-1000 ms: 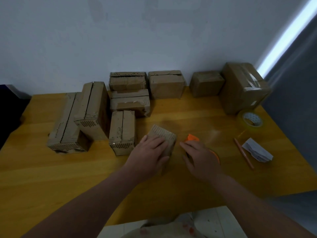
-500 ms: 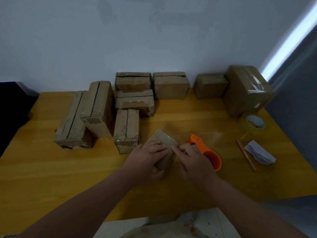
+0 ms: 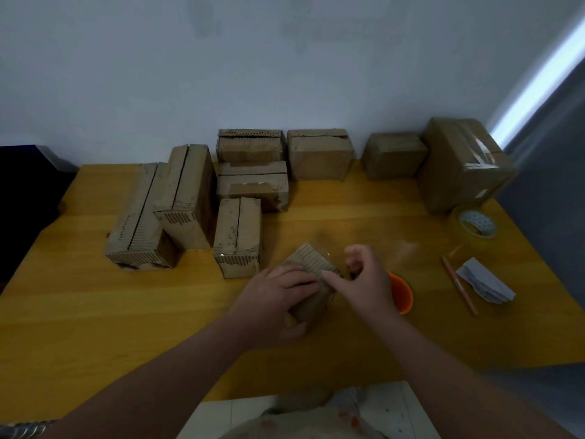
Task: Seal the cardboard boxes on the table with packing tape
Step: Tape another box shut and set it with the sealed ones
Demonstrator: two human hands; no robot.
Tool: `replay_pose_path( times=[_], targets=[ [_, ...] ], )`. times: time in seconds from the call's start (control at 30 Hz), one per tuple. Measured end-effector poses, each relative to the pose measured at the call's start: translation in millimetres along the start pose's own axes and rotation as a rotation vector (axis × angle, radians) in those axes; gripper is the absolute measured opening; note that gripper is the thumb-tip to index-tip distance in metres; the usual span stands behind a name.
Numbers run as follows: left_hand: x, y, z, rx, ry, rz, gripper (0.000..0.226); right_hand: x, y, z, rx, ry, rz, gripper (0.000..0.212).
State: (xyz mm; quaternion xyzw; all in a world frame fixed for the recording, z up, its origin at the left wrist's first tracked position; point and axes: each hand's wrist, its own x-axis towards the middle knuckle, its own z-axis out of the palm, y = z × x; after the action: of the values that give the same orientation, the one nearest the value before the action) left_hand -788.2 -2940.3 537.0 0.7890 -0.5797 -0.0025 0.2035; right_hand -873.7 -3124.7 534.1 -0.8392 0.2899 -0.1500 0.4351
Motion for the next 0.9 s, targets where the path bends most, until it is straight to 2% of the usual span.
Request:
replay_pose_path(
  times=[0.07, 0.13, 0.27, 0.43, 0.6, 0.7, 0.77, 0.83, 0.9],
  targets=[
    [-0.3, -0.2, 0.2, -0.003, -0.009, -0.002, 0.063, 4.7, 1.3, 1.7, 0.076, -0.107, 0.076, 0.042],
    [-1.1, -0.7, 0.6, -0.002, -0.014, -0.007, 0.063, 8.1, 3.7, 3.3, 0.083, -0.15, 0.076, 0.033],
    [-1.9, -1.0, 1.5, -0.014, -0.021, -0.02, 0.063, 9.9, 4.9, 5.1, 0.104, -0.052, 0.024, 0.006],
    [-2.2, -1.8, 1.9, -0.02, -0.027, -0.025, 0.064, 9.2, 7.4, 9.2, 0.005, 0.075, -0.114, 0.029],
    [-1.7, -2.9, 2.9, 0.016, -0.054, -0.014, 0.065, 9.0, 7.6, 11.2, 0.006, 0.124, -0.084, 0.047],
    [-2.3, -3.5, -0.7, 0.006, -0.088, -0.016, 0.063, 12.7, 4.0, 11.0, 0.105, 0.155, 0.059, 0.045],
    [1.1, -2.9, -3.6, -0.045, -0.074, -0.027, 0.057, 13.9, -0.7, 7.7, 0.193, 0.115, 0.119, 0.038],
    [6.2, -1.4, -6.1, -0.113, -0.02, -0.042, 0.044, 13.0, -6.7, 5.4, 0.129, 0.004, 0.081, 0.027],
    [9.9, -3.5, -4.6, -0.107, 0.119, -0.063, 0.032, 13.1, -8.9, 7.2, 0.053, -0.059, 0.031, 0.03]
  ],
)
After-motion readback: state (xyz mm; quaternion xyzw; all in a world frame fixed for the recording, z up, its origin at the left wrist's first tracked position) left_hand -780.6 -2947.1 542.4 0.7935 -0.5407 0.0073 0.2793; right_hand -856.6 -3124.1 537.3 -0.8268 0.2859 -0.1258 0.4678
